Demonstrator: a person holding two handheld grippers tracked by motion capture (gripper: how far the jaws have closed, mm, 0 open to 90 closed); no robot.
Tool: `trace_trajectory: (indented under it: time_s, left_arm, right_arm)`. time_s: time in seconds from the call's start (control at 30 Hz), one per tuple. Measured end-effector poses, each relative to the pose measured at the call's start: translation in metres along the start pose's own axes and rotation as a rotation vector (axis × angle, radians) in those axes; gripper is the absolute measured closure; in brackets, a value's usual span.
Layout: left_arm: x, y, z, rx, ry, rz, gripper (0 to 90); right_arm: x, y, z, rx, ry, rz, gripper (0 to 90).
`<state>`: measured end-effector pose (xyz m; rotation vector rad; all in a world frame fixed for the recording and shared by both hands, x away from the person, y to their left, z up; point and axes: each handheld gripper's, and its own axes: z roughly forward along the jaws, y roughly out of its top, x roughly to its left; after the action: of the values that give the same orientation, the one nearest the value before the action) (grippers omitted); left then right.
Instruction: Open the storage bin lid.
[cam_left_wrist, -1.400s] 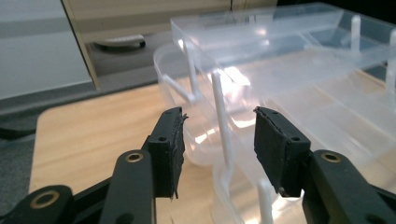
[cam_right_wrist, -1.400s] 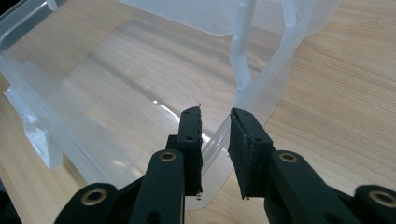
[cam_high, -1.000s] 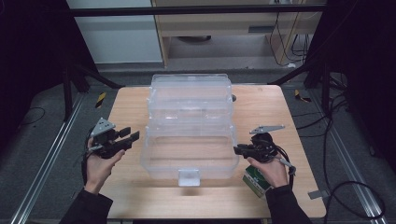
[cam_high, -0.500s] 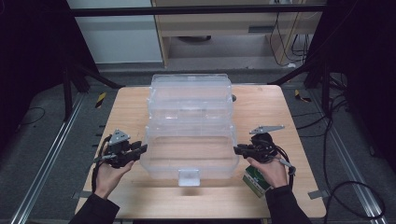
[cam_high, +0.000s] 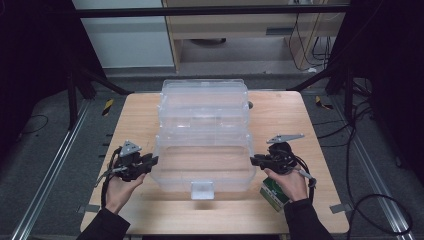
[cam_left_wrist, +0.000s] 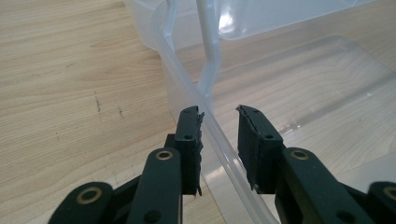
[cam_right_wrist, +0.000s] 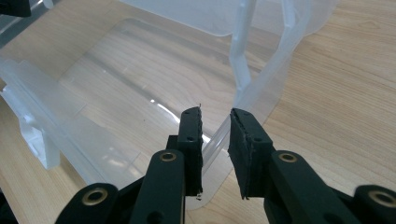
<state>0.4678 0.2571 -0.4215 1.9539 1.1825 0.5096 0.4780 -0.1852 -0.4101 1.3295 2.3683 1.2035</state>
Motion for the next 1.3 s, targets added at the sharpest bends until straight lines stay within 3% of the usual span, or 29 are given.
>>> trace_trajectory:
  time_s: [0.43,0.6,0.67,0.8,0.93,1.07,1.3]
  left_arm:
    - [0.001,-0.001,0.000,-0.006,-0.005,0.007,69.2]
    - [0.004,0.000,-0.005,-0.026,-0.011,0.007,67.3]
    - [0.007,0.001,-0.009,-0.045,-0.004,0.007,64.2]
    - [0.013,0.002,-0.018,-0.077,0.014,-0.004,58.6]
    - [0.022,0.003,-0.024,-0.099,0.068,-0.002,51.4]
    - [0.034,-0.001,-0.025,-0.095,0.113,-0.021,46.3]
    - [0.050,-0.008,-0.020,-0.072,0.151,-0.054,43.3]
  right_arm:
    - [0.000,0.001,0.000,0.012,0.000,-0.002,74.0]
    - [0.001,0.002,0.000,0.013,-0.010,-0.007,73.3]
    - [0.000,0.003,-0.003,0.005,-0.003,-0.006,68.8]
    - [-0.003,0.006,-0.015,-0.033,-0.008,-0.002,62.1]
    - [-0.005,0.006,-0.027,-0.045,-0.047,-0.013,54.9]
    - [-0.007,0.003,-0.036,-0.013,-0.077,-0.020,47.9]
    - [-0.012,0.000,-0.051,0.024,-0.123,-0.041,38.1]
